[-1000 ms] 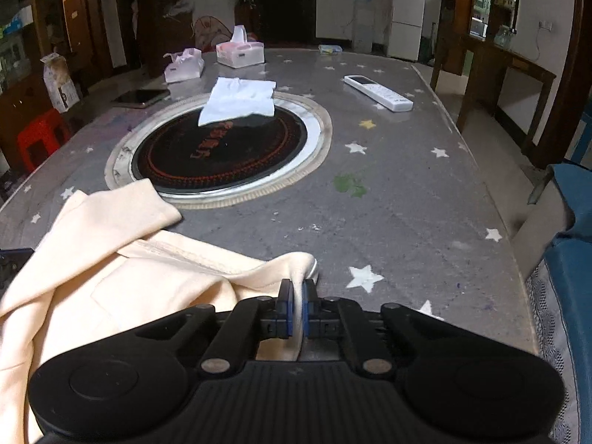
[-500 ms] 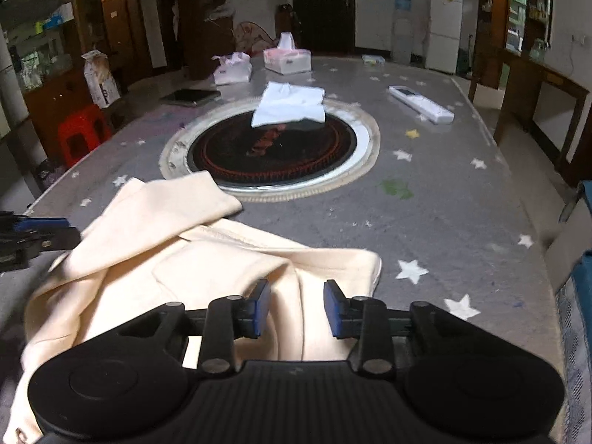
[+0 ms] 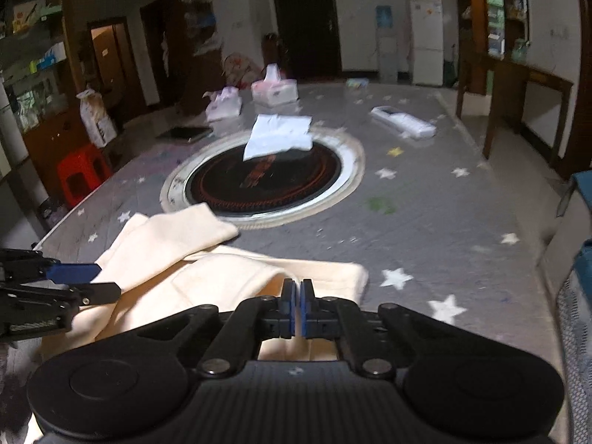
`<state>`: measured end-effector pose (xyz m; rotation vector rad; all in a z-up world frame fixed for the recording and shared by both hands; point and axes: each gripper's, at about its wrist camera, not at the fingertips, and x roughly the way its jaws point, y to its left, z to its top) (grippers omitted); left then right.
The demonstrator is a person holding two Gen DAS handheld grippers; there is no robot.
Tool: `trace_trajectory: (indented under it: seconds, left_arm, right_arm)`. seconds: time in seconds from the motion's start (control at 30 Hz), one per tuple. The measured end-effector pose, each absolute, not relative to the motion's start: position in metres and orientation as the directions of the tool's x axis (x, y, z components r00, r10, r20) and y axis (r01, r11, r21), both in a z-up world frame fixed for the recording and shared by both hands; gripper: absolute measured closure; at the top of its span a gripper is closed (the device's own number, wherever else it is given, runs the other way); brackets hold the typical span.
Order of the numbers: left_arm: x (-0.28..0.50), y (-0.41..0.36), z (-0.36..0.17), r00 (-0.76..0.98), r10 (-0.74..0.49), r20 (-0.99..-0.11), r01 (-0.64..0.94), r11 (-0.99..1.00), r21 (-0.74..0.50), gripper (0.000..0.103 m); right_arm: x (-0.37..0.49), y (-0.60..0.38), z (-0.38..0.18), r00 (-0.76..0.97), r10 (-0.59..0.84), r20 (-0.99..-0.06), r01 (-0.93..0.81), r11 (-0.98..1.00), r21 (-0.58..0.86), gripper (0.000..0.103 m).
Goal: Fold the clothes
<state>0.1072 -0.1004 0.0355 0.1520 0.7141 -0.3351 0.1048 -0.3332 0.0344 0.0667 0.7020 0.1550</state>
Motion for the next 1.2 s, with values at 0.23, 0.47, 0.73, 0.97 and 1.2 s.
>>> trace_trajectory:
  seconds: [0.23,0.47,0.73,0.97,1.2]
  left_arm:
    - [0.11,-0.11,0.027,0.71,-0.227,-0.666,0.366,0.928,0.074,0.061]
    - [0.11,-0.114,0.022,0.718,-0.219,-0.66,0.379,0.919,0.108,0.055]
    - [0.116,-0.098,0.026,0.729,-0.212,-0.651,0.324,0.944,0.055,0.091]
    - [0.093,-0.063,0.05,0.77,-0.245,-0.589,0.261,0.964,-0.061,0.092]
    - [0.076,-0.042,0.054,0.777,-0.249,-0.579,0.229,0.967,-0.108,0.091]
  right_arm:
    - [0.072,-0.355,0.052,0.8,0.071,-0.596,-0.016,0.995,0.096,0.101]
    - [0.011,-0.386,0.042,0.802,-0.082,-0.592,0.157,0.984,0.078,0.102]
    - [-0.001,-0.391,0.032,0.769,-0.025,-0.639,0.115,0.988,0.099,0.093]
    - [0.036,-0.352,0.027,0.753,0.092,-0.652,-0.06,0.996,0.072,0.061]
    - [0.072,-0.321,0.009,0.746,0.045,-0.664,-0.122,0.99,-0.07,0.055]
